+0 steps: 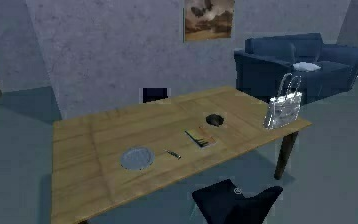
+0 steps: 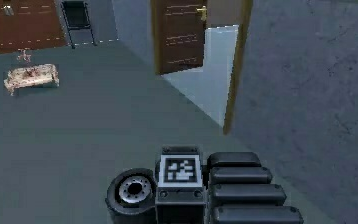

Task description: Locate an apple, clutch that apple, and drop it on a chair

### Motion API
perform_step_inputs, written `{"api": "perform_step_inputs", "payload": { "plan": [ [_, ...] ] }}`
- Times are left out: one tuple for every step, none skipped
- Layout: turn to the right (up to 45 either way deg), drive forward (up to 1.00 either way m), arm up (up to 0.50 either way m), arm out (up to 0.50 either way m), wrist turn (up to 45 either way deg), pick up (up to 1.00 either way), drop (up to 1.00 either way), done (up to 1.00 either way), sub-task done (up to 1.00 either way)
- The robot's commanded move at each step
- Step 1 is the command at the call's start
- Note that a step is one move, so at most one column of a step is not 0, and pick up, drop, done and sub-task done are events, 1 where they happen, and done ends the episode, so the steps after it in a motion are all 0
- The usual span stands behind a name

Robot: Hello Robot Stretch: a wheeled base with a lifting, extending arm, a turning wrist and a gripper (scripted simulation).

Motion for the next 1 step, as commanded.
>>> {"api": "perform_step_inputs", "payload": {
  "plan": [
    [0.0, 0.55, 0.00, 0.00, 0.0, 0.00, 0.00, 0.00, 0.00]
  ]
}}
